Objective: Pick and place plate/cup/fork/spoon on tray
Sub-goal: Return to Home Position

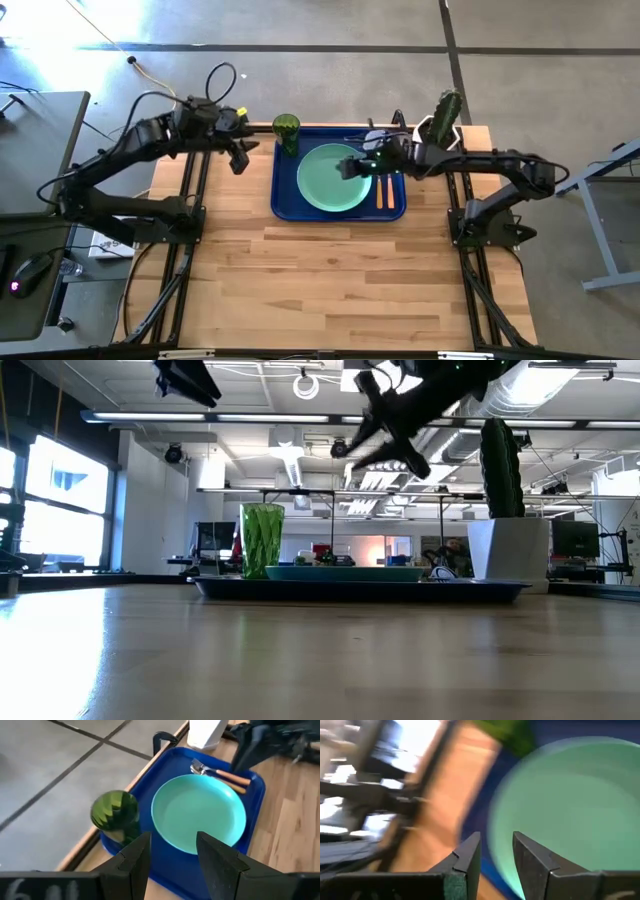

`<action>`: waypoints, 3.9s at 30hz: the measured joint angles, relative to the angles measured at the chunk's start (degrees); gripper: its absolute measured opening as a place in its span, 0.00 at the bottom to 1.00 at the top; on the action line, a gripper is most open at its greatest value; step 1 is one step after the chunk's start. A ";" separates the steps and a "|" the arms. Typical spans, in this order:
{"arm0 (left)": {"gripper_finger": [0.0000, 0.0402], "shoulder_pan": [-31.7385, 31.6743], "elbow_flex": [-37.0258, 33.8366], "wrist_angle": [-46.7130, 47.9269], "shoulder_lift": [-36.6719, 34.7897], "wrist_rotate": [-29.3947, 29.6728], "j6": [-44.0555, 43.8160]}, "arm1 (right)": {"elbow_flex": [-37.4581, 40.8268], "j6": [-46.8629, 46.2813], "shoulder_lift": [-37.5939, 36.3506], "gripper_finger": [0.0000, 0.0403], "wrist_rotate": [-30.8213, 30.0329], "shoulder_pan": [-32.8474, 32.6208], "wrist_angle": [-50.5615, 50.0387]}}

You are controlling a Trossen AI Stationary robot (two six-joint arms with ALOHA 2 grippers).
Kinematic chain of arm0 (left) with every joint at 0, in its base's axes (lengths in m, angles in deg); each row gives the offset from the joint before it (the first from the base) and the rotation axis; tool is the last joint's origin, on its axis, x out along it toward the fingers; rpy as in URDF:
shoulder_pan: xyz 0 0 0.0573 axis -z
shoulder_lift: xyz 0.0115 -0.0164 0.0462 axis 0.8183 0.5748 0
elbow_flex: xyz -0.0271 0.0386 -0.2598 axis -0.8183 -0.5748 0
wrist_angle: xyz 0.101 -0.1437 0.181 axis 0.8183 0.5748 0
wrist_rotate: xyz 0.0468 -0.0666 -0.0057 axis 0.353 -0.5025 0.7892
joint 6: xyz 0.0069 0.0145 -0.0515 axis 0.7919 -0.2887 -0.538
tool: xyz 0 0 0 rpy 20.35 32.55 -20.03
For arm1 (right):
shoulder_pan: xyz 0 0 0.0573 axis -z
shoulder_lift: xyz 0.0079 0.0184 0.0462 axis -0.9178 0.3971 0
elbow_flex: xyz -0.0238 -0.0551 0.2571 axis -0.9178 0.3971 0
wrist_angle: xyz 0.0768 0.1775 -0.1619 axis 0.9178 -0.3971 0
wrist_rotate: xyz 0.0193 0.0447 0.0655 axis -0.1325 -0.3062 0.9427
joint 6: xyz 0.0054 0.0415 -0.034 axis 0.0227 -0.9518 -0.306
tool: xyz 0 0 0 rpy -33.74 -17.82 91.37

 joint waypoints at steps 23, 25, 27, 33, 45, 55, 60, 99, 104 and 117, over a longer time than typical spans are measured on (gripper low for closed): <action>0.37 0.22 -41.14 -21.58 -40.80 -2.72 -14.19 | 0.00 13.02 0.02 0.26 0.33 -5.65 33.57; 0.37 0.22 -42.79 -21.86 -43.87 -2.68 -14.40 | 0.00 12.89 0.02 0.26 0.33 -5.65 35.11; 0.37 0.22 -44.43 -21.92 -46.87 -2.68 -14.40 | 0.00 10.27 0.02 0.26 0.33 -5.57 35.54; 0.37 0.22 -49.70 -24.82 -53.81 -2.74 -15.56 | 0.00 2.91 0.02 0.26 0.37 -4.64 38.58; 0.37 0.43 -62.65 -37.87 -57.98 -13.46 -18.92 | -0.02 12.69 0.02 0.26 4.33 -3.70 48.65; 0.37 3.01 -68.14 -47.02 -57.96 -12.90 -19.81 | -0.02 7.68 -0.98 0.26 17.39 0.36 48.15; 0.37 4.81 -70.01 -48.76 -57.98 -12.86 -22.49 | -0.02 10.87 -2.96 0.26 21.99 3.01 48.09; 0.37 11.41 -71.65 -52.05 -57.96 -12.03 -19.86 | -0.02 42.61 -46.81 0.26 9.59 3.06 -17.23; 0.37 11.41 -71.65 -52.05 -57.96 -12.03 -19.86 | -0.02 41.72 -46.71 0.26 4.99 1.41 -23.15; 0.37 11.39 -71.65 -52.07 -57.96 -12.01 -20.32 | 7.97 44.13 -48.88 0.26 -0.06 -0.95 -18.70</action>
